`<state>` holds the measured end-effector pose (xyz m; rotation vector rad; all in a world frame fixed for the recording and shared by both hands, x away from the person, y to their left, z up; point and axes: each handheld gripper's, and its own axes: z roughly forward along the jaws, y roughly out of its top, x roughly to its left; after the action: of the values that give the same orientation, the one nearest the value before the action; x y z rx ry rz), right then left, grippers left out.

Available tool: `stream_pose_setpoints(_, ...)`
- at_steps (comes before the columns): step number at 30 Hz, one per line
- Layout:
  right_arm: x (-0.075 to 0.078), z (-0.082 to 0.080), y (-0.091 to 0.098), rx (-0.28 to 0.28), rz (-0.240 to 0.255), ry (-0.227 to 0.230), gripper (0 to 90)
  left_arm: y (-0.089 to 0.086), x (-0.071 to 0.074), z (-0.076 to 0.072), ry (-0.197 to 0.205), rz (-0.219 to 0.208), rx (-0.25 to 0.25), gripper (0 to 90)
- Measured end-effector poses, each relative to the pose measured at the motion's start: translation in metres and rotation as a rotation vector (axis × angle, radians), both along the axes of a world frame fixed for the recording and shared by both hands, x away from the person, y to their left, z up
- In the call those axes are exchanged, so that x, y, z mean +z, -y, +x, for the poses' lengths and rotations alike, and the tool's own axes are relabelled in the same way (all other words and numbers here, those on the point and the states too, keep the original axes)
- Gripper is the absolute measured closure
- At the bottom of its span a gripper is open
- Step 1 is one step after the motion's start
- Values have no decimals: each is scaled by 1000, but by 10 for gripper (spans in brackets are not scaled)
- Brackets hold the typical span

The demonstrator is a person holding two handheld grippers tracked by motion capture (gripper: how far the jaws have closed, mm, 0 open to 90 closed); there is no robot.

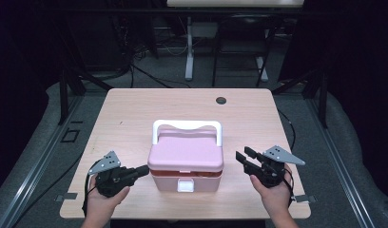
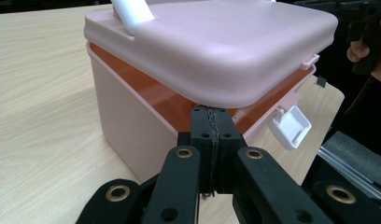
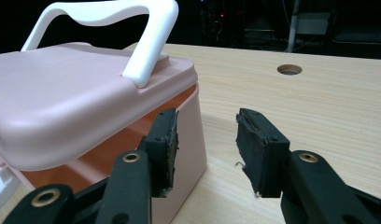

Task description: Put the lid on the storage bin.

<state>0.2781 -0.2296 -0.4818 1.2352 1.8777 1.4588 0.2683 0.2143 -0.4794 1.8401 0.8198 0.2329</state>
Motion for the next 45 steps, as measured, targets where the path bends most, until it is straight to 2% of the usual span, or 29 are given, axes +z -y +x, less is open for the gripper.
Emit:
stream_pose_setpoints(13,-1,0,0,-1,2,1,576,-3,-2,0,-12,15,6,897)
stream_pose_setpoints(26,-1,0,2,-1,11,-2,577,-10,-4,3,-13,-2,33,893)
stream_pose_setpoints(32,-2,-1,0,2,-2,-3,577,-14,-6,5,-7,-17,79,822)
stream_pose_setpoints(36,-2,0,1,0,-1,-5,577,-18,-6,6,-3,-4,97,809)
stream_pose_setpoints(45,-3,0,2,-3,-4,-5,577,-32,-7,13,11,-16,173,753)
